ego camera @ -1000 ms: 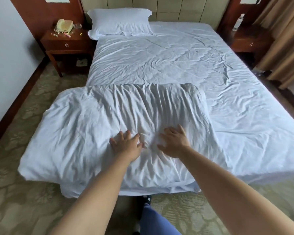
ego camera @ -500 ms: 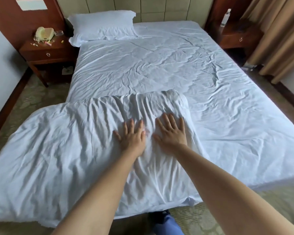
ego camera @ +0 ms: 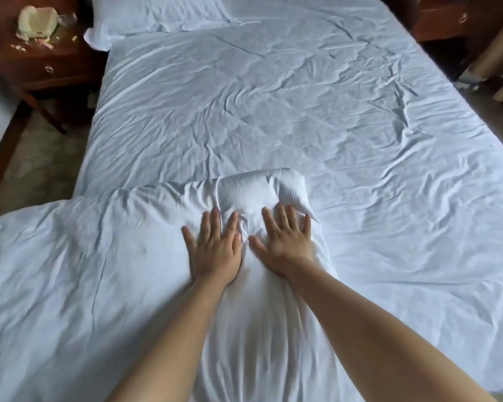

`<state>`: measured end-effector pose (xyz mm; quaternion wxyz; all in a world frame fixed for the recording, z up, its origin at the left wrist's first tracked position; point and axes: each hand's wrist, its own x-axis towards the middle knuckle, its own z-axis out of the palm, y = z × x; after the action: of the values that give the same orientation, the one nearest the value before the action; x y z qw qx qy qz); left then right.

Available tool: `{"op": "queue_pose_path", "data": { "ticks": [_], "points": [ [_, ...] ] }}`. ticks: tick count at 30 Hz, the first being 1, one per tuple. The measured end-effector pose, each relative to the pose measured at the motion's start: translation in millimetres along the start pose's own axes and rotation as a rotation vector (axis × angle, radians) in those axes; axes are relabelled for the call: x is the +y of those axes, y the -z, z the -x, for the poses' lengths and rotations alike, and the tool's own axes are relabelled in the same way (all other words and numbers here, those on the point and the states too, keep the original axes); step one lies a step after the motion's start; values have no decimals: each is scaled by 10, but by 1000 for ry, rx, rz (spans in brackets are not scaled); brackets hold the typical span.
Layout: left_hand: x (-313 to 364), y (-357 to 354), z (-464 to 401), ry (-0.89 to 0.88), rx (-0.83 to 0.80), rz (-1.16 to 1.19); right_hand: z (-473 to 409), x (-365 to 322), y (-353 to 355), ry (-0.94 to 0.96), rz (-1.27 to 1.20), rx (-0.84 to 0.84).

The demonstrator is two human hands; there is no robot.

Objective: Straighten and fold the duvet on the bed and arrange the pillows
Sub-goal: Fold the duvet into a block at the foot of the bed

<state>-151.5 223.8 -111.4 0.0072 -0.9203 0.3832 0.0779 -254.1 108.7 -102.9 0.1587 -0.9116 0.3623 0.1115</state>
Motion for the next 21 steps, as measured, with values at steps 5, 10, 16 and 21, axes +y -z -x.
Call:
{"op": "queue_pose_path", "data": {
  "ticks": [5, 10, 16, 21],
  "points": [
    [-8, -303, -135, -9, -38, -37, -204, 76, -181, -13, 9, -75],
    [-33, -228, -41, 15, -56, -28, -73, 26, -144, -6, 28, -62],
    [-62, 25, 586, 1, -41, -1, 580, -68, -27, 35, 10, 24],
    [-181, 53, 1422, 8, 38, -5, 1407, -203, -115, 82, 2, 33]
  ]
}}
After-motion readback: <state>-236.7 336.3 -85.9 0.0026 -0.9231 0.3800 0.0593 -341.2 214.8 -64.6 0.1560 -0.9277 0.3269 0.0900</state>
